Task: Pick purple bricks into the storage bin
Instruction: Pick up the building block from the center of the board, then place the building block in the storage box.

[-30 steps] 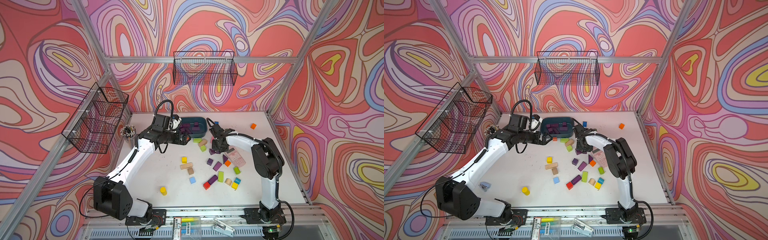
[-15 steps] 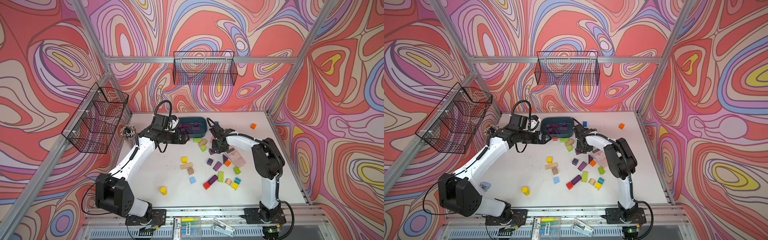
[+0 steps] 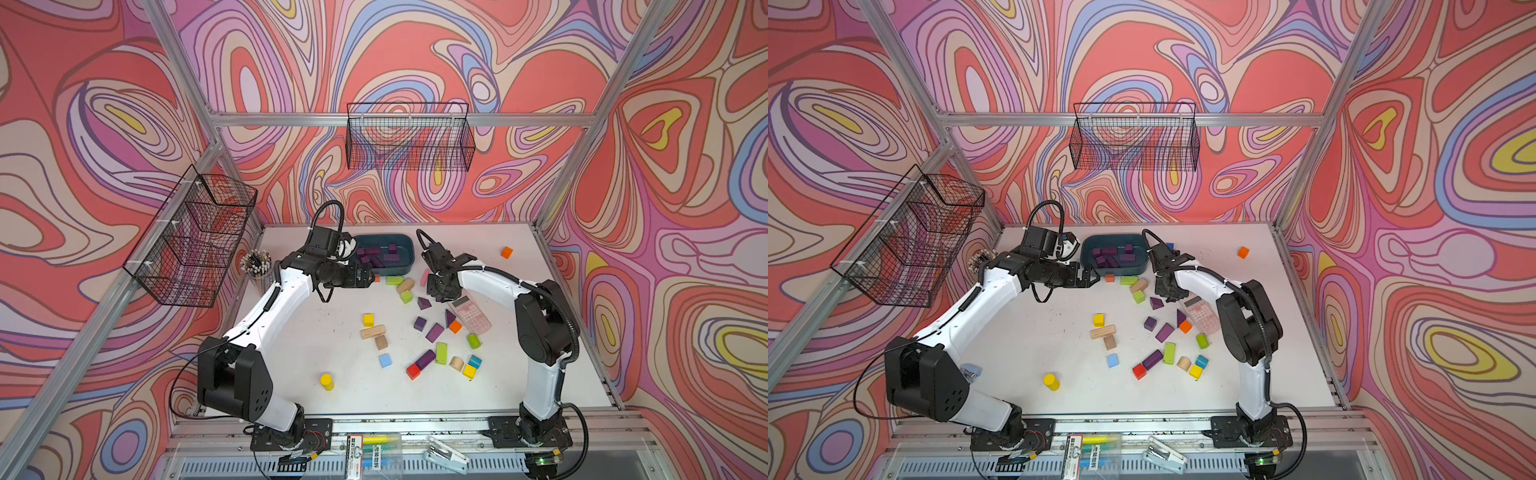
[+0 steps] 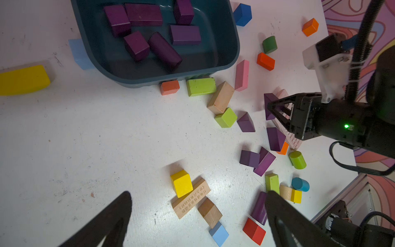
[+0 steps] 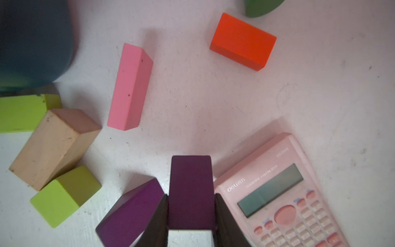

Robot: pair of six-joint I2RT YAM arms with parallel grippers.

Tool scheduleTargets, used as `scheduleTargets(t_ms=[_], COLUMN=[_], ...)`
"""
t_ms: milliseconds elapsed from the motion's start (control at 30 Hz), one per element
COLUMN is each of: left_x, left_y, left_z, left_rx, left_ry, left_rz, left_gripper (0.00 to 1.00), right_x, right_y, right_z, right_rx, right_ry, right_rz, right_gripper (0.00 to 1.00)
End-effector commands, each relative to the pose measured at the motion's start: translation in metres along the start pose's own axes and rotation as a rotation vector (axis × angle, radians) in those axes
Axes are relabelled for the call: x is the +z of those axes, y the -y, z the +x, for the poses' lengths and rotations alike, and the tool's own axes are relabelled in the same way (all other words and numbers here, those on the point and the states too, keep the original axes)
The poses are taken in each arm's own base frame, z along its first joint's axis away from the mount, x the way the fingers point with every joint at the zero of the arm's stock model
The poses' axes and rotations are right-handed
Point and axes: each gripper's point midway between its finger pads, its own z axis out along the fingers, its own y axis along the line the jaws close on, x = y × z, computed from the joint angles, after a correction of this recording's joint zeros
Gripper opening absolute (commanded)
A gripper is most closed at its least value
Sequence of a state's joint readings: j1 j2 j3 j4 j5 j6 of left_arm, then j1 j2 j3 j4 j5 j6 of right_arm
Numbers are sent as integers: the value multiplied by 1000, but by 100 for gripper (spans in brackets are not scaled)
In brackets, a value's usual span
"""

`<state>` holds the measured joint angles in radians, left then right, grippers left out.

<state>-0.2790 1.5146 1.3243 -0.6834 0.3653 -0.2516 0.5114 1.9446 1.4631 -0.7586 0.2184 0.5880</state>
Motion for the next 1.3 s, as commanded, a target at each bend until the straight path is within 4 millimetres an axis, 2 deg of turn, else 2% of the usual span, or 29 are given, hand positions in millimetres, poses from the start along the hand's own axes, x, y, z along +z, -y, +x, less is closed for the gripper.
scheduleTargets(t_ms=[0, 400, 800, 1000, 1267], left_x=[1, 14, 24, 24, 22], left_y=[-6, -12, -15, -12, -11], left_z=[2, 10, 15, 15, 14], left_rx=[-30, -73, -100, -103, -105], left_ry=[-29, -107, -155, -156, -142], left_rz=[-21, -33, -31, -18, -16], left_gripper=[100, 100, 100, 100, 100], right_x=[-30, -73, -102, -105, -91], right_y=[2, -7, -32, -52, -78], right_z=[-19, -53, -88, -102, -120], right_rx=[7, 34, 83, 116, 182], right_ry=[67, 176, 295, 364, 427], right_rz=[0, -57, -160, -229, -303], right_gripper=[29, 28, 28, 28, 28])
